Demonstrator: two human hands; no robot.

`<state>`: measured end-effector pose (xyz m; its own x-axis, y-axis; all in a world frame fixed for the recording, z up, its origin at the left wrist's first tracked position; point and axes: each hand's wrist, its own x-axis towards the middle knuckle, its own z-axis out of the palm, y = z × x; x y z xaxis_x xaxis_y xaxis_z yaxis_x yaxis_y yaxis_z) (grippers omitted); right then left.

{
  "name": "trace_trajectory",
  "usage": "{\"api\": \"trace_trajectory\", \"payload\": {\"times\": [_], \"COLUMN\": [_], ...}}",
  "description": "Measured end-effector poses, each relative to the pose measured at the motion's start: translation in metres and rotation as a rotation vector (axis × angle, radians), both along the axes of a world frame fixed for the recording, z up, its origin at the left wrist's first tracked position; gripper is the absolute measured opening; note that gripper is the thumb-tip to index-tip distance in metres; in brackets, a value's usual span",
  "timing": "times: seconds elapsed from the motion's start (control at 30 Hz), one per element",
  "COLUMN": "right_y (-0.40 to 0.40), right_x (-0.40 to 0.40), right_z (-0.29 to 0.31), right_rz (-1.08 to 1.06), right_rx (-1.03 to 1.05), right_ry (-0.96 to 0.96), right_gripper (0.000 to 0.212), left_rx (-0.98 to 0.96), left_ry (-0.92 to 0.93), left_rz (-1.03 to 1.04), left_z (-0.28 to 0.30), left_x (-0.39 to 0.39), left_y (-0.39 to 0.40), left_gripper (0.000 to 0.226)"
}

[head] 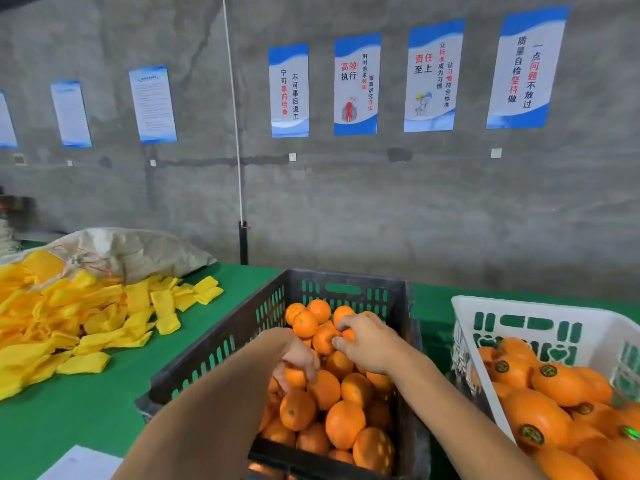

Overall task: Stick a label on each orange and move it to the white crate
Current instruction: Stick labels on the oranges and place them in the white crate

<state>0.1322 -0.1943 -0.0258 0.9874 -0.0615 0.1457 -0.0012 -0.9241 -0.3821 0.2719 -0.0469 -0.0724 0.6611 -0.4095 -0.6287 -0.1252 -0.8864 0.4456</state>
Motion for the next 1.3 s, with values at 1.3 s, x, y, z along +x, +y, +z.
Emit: {"api": "trace_trajectory", "payload": {"times": [1.3], "right_y": [0.027], "right_x": [-0.387], "right_z": [-0.211], "right_rz": [-0.158], "right_rx": [0.353], "right_ry": [-0.022], "right_gripper": [0.06], "left_rx": [-0.919], "left_ry": [-0.469], "left_rz": [-0.038], "left_z": [-0.186], "left_x": [-0.407], "left_y": [0.037], "left_gripper": [0.056]}}
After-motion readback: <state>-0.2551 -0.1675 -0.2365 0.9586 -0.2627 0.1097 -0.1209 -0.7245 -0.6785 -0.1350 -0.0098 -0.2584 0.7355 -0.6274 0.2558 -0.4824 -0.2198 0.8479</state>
